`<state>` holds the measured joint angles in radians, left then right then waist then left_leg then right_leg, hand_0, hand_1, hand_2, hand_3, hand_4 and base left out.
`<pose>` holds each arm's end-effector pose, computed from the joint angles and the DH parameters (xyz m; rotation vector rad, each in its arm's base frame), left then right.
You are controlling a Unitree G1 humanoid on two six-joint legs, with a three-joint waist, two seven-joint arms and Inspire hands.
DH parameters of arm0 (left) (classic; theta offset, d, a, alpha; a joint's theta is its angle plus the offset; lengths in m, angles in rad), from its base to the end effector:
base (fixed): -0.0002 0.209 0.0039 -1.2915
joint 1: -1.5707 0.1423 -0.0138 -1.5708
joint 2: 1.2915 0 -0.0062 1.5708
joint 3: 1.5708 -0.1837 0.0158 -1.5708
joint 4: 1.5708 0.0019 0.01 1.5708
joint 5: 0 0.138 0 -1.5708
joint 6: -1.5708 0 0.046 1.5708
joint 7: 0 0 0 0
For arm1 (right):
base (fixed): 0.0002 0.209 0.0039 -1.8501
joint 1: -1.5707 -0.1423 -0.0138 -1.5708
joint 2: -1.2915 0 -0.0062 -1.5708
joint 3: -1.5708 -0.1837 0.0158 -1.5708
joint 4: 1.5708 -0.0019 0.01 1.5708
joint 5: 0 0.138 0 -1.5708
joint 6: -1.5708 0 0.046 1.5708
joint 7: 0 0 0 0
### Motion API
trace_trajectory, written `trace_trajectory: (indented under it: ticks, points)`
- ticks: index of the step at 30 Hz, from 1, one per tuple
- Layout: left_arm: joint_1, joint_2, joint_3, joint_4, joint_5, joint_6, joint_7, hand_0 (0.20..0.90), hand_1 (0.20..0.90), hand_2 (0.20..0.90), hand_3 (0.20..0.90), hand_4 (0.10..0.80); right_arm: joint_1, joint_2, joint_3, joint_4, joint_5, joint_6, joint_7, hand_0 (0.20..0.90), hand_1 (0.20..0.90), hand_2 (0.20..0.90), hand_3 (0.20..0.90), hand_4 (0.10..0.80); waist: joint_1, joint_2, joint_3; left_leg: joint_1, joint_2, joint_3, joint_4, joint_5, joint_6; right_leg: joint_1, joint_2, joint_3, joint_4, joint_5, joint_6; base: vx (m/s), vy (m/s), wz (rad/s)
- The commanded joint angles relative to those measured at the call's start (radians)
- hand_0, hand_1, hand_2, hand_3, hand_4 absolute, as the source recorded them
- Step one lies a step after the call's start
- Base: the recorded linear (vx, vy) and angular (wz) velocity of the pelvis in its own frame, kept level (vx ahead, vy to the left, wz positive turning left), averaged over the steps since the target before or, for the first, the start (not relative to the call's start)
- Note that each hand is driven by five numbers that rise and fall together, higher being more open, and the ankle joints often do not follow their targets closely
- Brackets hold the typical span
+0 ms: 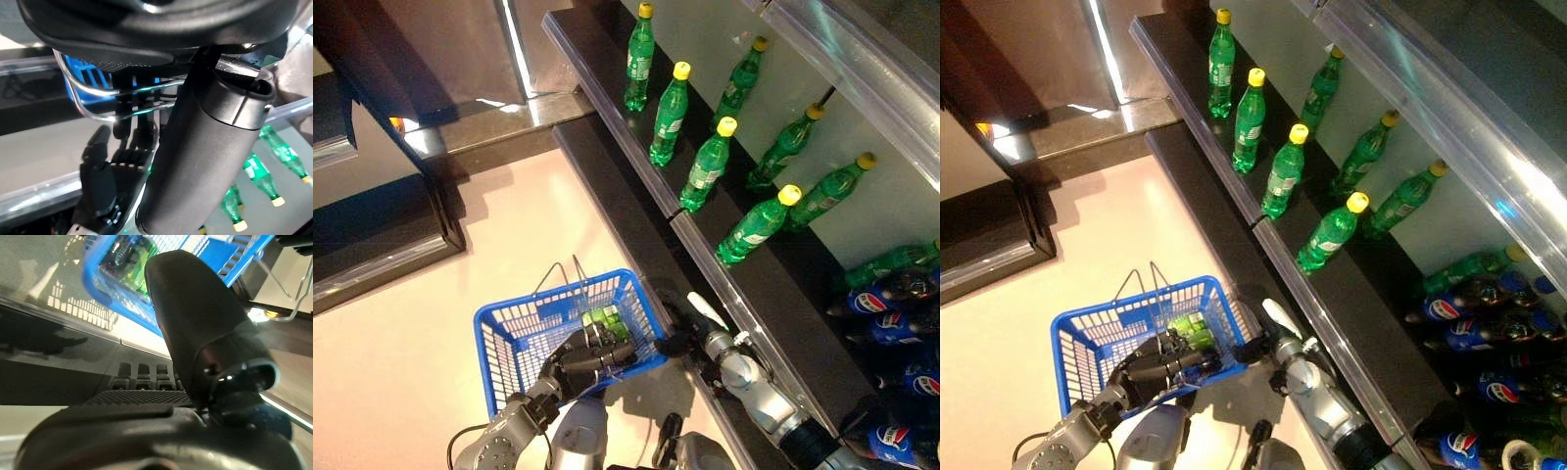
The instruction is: Pick up the drink and place into the basket.
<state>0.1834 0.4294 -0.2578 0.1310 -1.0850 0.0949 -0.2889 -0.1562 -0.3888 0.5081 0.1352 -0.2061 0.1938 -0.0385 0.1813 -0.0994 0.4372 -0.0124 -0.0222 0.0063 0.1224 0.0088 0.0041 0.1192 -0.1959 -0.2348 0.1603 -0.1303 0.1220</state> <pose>0.1468 0.1988 -0.0132 -0.7235 0.4239 -0.2975 0.2125 -0.1394 0.0213 -0.7043 0.1945 0.3929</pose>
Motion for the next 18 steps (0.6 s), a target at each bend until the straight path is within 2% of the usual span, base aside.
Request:
trace_trajectory:
  ticks: [1, 7, 11, 15, 17, 18]
  points:
    - [-0.062, -0.125, -0.003, -0.300, -0.061, -0.230, -0.174, 0.300, 0.300, 0.300, 0.200, 0.100, 0.012, -0.043, 0.006, -0.103, -0.060, -0.154, -0.009, 0.900, 0.900, 0.900, 0.900, 0.800, -0.015, 0.054, -0.239, 0.047, 0.131, -0.008, -0.005, 0.004, -0.087, -0.031, -0.067, 0.047, -0.099, 0.213, 0.039, -0.027, 0.033, -0.07]
    - [-0.055, -0.140, 0.001, -0.282, -0.064, -0.279, -0.153, 0.300, 0.300, 0.300, 0.200, 0.100, 0.043, -0.079, -0.050, -0.217, -0.043, -0.245, -0.053, 0.900, 0.900, 0.900, 0.900, 0.800, -0.051, 0.062, -0.272, 0.075, 0.139, 0.015, -0.047, 0.012, -0.092, -0.029, -0.052, 0.062, -0.118, 0.212, 0.030, -0.032, 0.032, -0.11]
    - [-0.048, -0.147, -0.007, -0.277, -0.068, -0.321, -0.123, 0.300, 0.300, 0.300, 0.200, 0.100, 0.055, -0.081, -0.102, -0.323, 0.001, -0.365, -0.116, 0.900, 0.900, 0.900, 0.900, 0.800, -0.075, 0.070, -0.284, 0.087, 0.142, 0.031, -0.052, 0.005, -0.092, -0.031, -0.041, 0.071, -0.117, 0.205, 0.025, -0.030, 0.026, -0.12]
    - [-0.040, -0.148, -0.008, -0.271, -0.073, -0.343, -0.112, 0.300, 0.300, 0.300, 0.200, 0.100, 0.064, -0.079, -0.121, -0.387, 0.039, -0.456, -0.120, 0.900, 0.900, 0.900, 0.900, 0.800, -0.087, 0.077, -0.293, 0.093, 0.140, 0.040, -0.056, -0.001, -0.089, -0.034, -0.036, 0.080, -0.118, 0.200, 0.022, -0.027, 0.018, -0.12]
    - [-0.034, -0.145, -0.013, -0.267, -0.072, -0.357, -0.111, 0.300, 0.300, 0.300, 0.200, 0.100, 0.062, -0.082, -0.131, -0.414, 0.043, -0.551, -0.154, 0.900, 0.900, 0.900, 0.900, 0.800, -0.093, 0.080, -0.300, 0.095, 0.140, 0.045, -0.056, -0.004, -0.088, -0.036, -0.034, 0.083, -0.120, 0.199, 0.021, -0.030, 0.006, -0.07]
    - [-0.032, -0.143, -0.015, -0.267, -0.074, -0.361, -0.110, 0.300, 0.300, 0.300, 0.200, 0.100, 0.060, -0.084, -0.135, -0.425, 0.046, -0.567, -0.163, 0.900, 0.900, 0.900, 0.900, 0.800, -0.094, 0.082, -0.302, 0.096, 0.140, 0.047, -0.057, -0.005, -0.087, -0.037, -0.034, 0.084, -0.121, 0.198, 0.020, -0.029, 0.012, -0.03]
